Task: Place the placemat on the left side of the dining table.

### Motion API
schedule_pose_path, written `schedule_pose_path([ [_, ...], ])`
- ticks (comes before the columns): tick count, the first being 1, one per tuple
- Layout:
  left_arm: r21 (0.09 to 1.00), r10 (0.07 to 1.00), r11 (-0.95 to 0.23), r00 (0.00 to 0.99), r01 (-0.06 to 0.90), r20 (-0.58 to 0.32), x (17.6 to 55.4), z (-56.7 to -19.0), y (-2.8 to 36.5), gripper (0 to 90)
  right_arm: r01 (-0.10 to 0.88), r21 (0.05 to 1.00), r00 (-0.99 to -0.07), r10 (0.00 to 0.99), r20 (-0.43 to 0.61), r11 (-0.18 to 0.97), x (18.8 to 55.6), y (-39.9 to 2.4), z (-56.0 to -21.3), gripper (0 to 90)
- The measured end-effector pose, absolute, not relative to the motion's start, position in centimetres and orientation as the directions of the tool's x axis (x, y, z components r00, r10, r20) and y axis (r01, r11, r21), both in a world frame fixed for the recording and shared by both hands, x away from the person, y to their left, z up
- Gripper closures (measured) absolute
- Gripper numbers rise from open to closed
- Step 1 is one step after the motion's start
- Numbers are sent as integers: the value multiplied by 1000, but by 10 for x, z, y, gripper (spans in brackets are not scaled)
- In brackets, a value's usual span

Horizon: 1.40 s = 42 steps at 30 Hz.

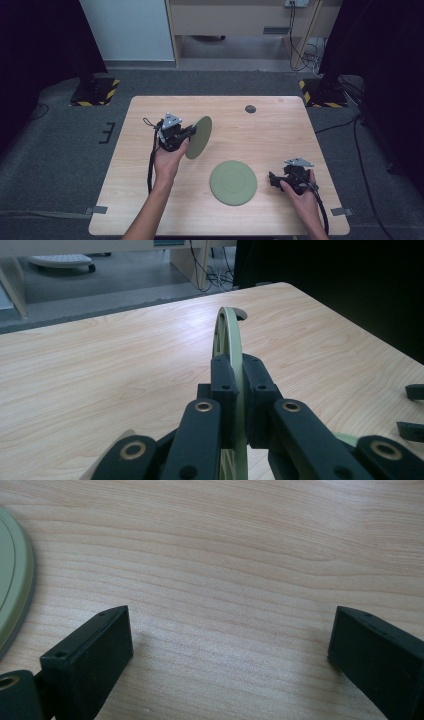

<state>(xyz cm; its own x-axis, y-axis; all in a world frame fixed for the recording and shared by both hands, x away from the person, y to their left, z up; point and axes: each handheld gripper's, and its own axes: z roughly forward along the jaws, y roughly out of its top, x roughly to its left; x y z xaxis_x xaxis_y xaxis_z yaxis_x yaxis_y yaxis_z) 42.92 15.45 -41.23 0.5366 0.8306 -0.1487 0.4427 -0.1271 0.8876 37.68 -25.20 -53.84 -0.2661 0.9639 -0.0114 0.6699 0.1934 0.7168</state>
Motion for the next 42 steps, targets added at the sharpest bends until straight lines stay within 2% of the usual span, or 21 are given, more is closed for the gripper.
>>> schedule_pose_path([
  [42,885,882,-98,451,454,-133,423,-416,212,855,671,716,-267,964,-8,192,377,-252,-538,41],
])
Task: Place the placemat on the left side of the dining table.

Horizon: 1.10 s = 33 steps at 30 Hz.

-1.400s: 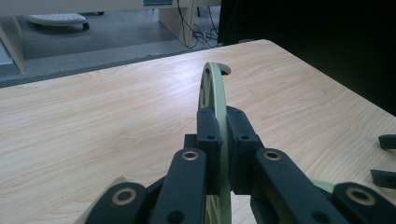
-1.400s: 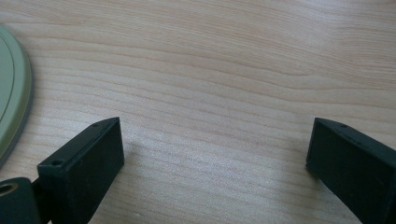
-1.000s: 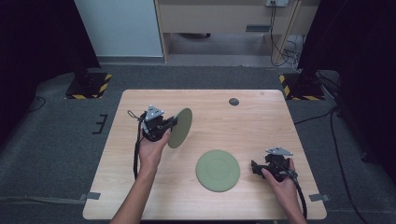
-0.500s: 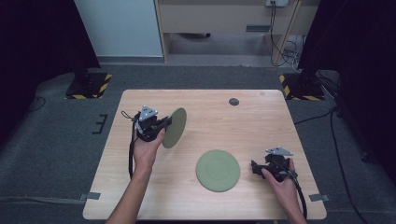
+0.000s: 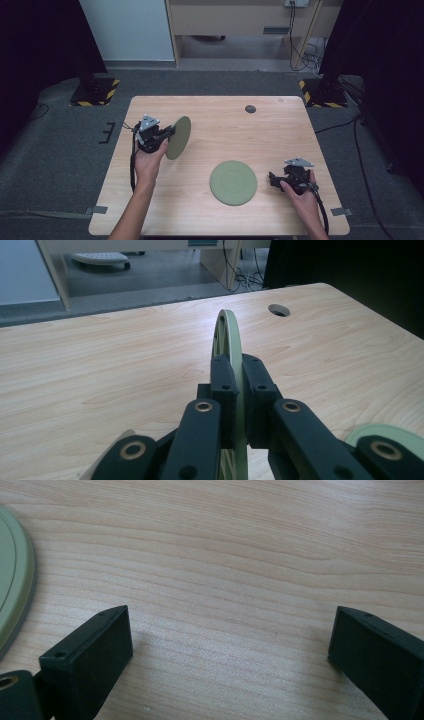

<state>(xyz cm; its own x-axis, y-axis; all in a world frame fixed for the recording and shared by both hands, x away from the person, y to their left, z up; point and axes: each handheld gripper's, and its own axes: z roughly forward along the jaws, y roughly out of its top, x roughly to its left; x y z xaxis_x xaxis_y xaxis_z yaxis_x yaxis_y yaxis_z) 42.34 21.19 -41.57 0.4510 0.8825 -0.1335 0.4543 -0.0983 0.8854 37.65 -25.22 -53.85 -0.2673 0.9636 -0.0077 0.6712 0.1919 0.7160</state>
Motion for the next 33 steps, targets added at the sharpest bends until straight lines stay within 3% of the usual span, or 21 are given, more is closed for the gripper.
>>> schedule_pose_path([
  [33,877,915,-59,377,478,-144,424,-428,244,854,670,716,-270,963,-8,194,376,-252,-539,41],
])
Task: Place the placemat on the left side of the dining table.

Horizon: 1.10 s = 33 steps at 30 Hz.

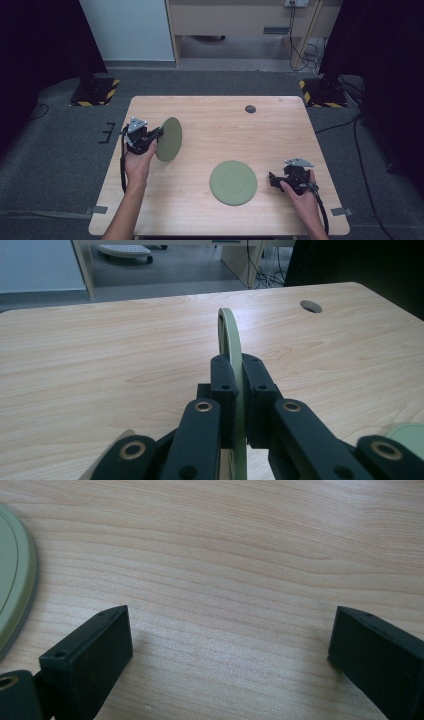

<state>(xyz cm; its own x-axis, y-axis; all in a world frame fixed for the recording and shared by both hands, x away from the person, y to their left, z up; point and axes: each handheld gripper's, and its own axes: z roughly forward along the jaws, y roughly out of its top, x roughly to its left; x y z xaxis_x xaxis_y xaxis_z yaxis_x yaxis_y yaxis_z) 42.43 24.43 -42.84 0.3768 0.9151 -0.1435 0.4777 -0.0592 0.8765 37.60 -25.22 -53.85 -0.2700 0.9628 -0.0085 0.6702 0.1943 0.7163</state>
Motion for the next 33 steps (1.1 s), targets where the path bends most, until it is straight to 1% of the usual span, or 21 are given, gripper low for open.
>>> schedule_pose_path([
  [9,873,923,-56,358,485,-140,427,-432,257,854,670,717,-269,963,-9,194,375,-252,-539,41],
  [18,862,932,-33,328,506,-157,433,-442,277,854,673,716,-262,965,-5,186,375,-253,-539,41],
  [27,848,939,-54,317,527,-137,442,-452,291,854,674,718,-256,967,3,177,374,-254,-539,41],
  [33,839,940,-45,308,542,-148,446,-460,301,854,674,718,-253,968,3,174,375,-255,-539,41],
])
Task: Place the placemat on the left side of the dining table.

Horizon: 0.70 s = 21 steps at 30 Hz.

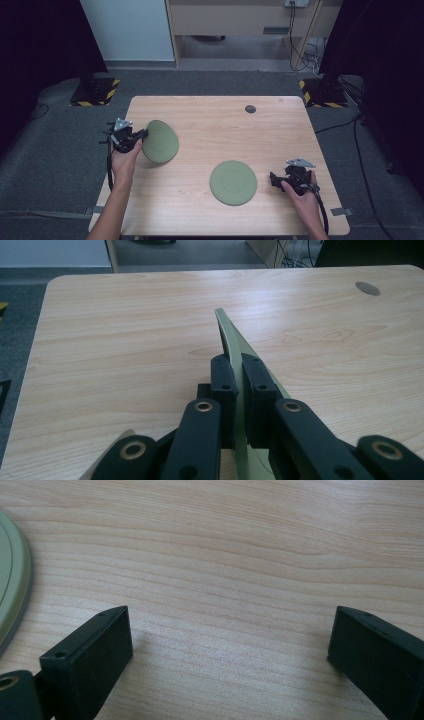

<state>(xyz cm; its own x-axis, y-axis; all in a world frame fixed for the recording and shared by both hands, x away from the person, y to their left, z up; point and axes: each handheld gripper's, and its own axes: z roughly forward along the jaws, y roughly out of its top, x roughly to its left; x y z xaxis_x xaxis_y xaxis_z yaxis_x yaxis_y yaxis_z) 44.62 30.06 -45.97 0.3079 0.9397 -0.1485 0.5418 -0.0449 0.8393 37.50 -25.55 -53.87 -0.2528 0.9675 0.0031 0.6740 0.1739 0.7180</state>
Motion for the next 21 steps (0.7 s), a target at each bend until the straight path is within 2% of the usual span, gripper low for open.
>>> schedule_pose_path([
  [21,812,945,-55,292,582,-145,457,-476,317,853,675,717,-249,969,-4,176,374,-256,-539,40],
])
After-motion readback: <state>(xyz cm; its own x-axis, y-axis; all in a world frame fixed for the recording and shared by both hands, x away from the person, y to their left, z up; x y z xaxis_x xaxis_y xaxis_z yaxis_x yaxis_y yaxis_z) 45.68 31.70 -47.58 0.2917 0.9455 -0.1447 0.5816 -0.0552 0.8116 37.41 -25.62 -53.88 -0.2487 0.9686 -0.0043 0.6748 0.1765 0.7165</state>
